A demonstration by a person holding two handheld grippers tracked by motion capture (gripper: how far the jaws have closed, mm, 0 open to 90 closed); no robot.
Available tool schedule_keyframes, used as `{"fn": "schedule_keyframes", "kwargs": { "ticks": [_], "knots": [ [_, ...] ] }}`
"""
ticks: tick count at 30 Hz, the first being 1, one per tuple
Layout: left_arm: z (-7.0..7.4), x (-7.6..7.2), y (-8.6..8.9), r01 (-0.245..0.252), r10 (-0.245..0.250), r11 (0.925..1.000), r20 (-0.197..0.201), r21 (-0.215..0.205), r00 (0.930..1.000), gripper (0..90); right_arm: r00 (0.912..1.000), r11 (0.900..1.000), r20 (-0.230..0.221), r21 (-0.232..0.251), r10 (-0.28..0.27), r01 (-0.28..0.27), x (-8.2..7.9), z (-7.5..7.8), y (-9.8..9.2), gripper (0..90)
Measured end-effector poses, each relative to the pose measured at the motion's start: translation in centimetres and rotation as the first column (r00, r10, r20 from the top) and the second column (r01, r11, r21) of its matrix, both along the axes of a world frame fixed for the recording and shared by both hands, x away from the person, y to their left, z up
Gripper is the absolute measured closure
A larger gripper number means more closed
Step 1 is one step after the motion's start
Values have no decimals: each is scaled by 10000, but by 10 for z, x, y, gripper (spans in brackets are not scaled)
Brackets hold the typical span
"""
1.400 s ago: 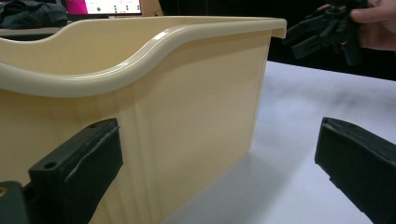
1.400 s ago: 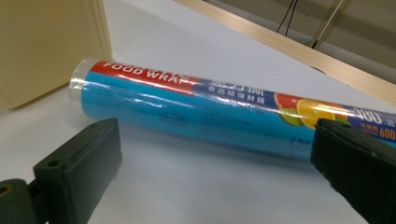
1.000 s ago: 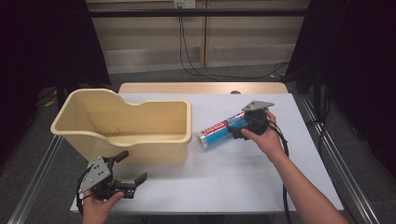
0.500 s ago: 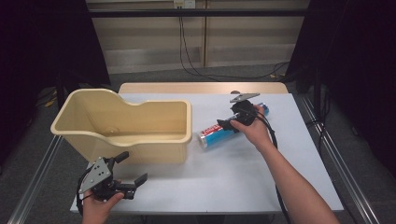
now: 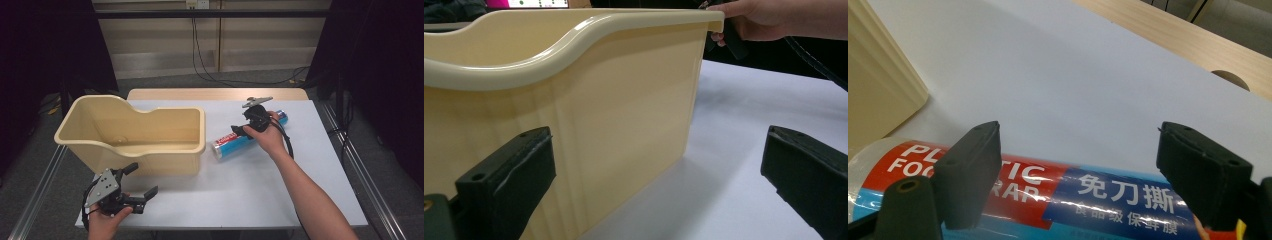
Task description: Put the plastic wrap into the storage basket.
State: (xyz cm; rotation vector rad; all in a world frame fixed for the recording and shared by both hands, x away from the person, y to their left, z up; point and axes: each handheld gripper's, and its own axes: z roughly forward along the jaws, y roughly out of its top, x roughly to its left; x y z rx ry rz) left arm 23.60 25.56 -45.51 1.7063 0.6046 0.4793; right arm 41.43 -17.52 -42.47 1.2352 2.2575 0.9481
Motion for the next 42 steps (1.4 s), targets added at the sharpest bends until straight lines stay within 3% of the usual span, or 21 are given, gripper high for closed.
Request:
{"fn": "schedule_keyframes", "kwargs": {
  "ticks": [11,12,13,14,15,16,17,18,19,22,39,42],
  "knots": [
    [-1,0,-2,56,-57,10000,-112,-59,9999,10,9996,9993,-297,-362,0,-10,4,-3,7,194],
    [-1,0,-1,71,-72,10000,-90,-33,9999,11,9993,9992,-379,-387,80,-94,6,-2,8,326],
    [-1,0,-1,71,-72,10000,-90,-33,9999,11,9993,9992,-379,-387,80,-94,6,-2,8,326],
    [-1,0,-1,59,-59,10000,-101,-73,9999,11,9990,9987,-432,-497,91,-112,7,-2,8,448],
    [-1,1,-1,57,-57,10000,-77,9,10000,11,9990,9987,-432,-497,91,-112,7,-2,8,448],
    [-1,0,-1,54,-54,10000,-105,-23,9999,11,9983,9972,-571,-732,88,-130,8,-4,9,613],
    [-1,0,-1,54,-54,10000,-105,-23,9999,11,9983,9972,-571,-732,88,-130,8,-4,9,613],
    [-1,1,0,61,-61,10000,-60,32,10000,11,9981,9963,-617,-859,28,-81,9,-6,10,760],
    [-1,1,0,61,-61,10000,-60,32,10000,11,9981,9963,-617,-859,28,-81,9,-6,10,760],
    [-2,0,-1,37,-39,9999,-133,-127,9999,11,9977,9955,-682,-934,62,-126,10,-11,12,900],
    [-1,0,0,57,-56,9999,-48,136,10000,11,9949,9942,-968,-1010,281,-379,8,-9,12,900],
    [-1,0,-1,49,-48,9999,-41,147,10000,12,9948,9959,-986,-841,259,-343,4,-9,9,900]
  ]
}}
